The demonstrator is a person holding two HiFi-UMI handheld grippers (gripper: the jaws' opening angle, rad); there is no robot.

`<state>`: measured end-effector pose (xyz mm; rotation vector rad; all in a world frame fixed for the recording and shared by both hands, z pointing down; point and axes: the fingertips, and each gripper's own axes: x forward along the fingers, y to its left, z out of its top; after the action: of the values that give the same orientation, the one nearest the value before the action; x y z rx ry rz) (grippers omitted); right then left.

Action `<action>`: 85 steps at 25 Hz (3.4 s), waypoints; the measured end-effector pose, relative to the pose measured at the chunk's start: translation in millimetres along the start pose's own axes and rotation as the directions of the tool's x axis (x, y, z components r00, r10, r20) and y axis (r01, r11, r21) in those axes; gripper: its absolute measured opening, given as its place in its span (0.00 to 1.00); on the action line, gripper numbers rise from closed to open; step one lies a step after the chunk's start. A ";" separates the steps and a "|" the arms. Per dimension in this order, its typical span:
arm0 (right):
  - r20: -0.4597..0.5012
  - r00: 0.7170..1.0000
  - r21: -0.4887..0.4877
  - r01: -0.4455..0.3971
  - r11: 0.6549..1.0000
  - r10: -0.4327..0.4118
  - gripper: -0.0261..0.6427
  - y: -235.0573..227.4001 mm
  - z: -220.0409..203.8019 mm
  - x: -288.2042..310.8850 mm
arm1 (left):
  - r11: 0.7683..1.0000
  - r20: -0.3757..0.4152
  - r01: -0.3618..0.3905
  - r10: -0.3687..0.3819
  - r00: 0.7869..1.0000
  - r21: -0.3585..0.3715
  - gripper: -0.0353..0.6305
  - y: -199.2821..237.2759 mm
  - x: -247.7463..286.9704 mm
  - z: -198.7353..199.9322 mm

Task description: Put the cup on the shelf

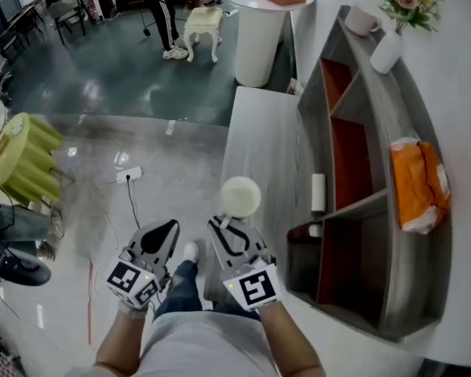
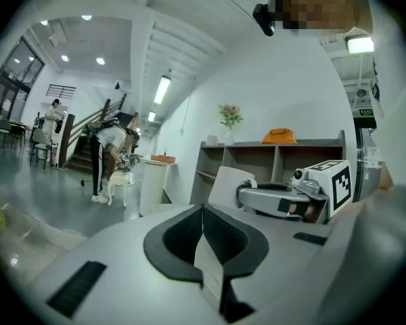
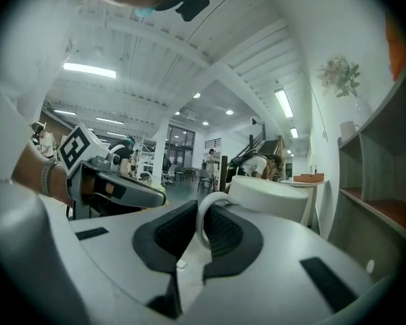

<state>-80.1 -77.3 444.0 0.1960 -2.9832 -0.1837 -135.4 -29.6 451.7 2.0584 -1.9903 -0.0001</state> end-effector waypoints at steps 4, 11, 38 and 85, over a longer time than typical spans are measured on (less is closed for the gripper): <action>-0.031 0.995 0.019 0.093 0.995 -0.092 0.10 -33.6 -10.8 12.6 | 0.992 -0.019 0.124 -0.123 0.992 0.013 0.08 4.9 47.6 4.5; -0.075 0.943 0.041 0.327 0.944 -0.324 0.10 -108.7 -20.0 23.4 | 0.941 -0.061 0.337 -0.335 0.940 0.023 0.08 3.6 127.9 13.6; -0.165 0.622 -0.039 0.771 0.635 -0.765 0.10 -362.5 -18.0 -22.8 | 0.818 -0.045 0.571 -0.569 0.821 0.067 0.08 -20.6 288.9 64.0; -0.325 0.460 0.073 0.883 0.463 -0.826 0.21 -426.7 -59.2 -51.9 | 0.859 -0.074 0.512 -0.510 0.857 0.014 0.08 -0.4 298.5 35.1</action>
<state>31.4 -496.5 439.1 1.6504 -2.3220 0.1007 -126.1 -329.1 474.9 2.5087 -1.3535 -0.0045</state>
